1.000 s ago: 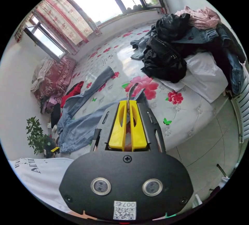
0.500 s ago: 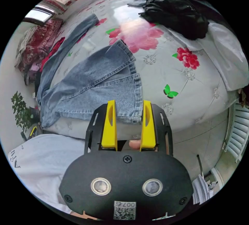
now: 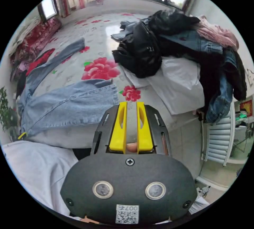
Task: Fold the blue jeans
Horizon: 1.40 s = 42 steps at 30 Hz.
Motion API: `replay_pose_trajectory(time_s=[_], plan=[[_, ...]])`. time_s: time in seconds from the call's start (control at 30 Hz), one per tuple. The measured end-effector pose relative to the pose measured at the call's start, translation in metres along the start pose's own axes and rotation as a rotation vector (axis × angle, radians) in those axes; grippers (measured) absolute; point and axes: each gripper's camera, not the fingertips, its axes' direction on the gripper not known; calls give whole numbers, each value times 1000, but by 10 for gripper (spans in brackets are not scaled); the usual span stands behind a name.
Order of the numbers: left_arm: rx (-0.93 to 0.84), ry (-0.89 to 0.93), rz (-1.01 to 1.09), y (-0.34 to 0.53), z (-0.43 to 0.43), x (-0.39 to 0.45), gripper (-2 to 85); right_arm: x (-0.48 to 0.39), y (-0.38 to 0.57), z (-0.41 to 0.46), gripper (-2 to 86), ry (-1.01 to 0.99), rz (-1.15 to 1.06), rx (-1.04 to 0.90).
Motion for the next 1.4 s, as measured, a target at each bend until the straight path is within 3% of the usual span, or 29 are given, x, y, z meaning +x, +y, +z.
replay_pose_trajectory(time_s=[0.1,0.2,0.47,0.77,0.9,1.0,1.1,1.23,1.4], plan=[[21,32,-55,18,-16,-6,-9,3,4,3,79,-159,65,91],[110,90,-157,24,-42,-34,-7,-33,-6,2,96,-281,-20,237],[291,144,-206,-78,-63,-116,76,-190,-116,36,119,-432,-276,230],[162,70,-150,-243,8,-172,92,-268,-266,78,120,-330,-270,119],[55,101,-129,-272,52,-179,79,-274,-311,109,107,-262,-217,49],[56,99,-96,-273,71,-169,17,-277,-332,143,81,-300,-190,-43],[74,-16,-31,-268,71,-152,-5,-287,-331,155,37,-339,-232,-92],[113,57,-45,-248,54,-164,-9,-267,-301,98,5,-393,-259,117],[441,72,-120,-162,-47,-172,-9,-167,-209,-34,-1,-648,-138,496]])
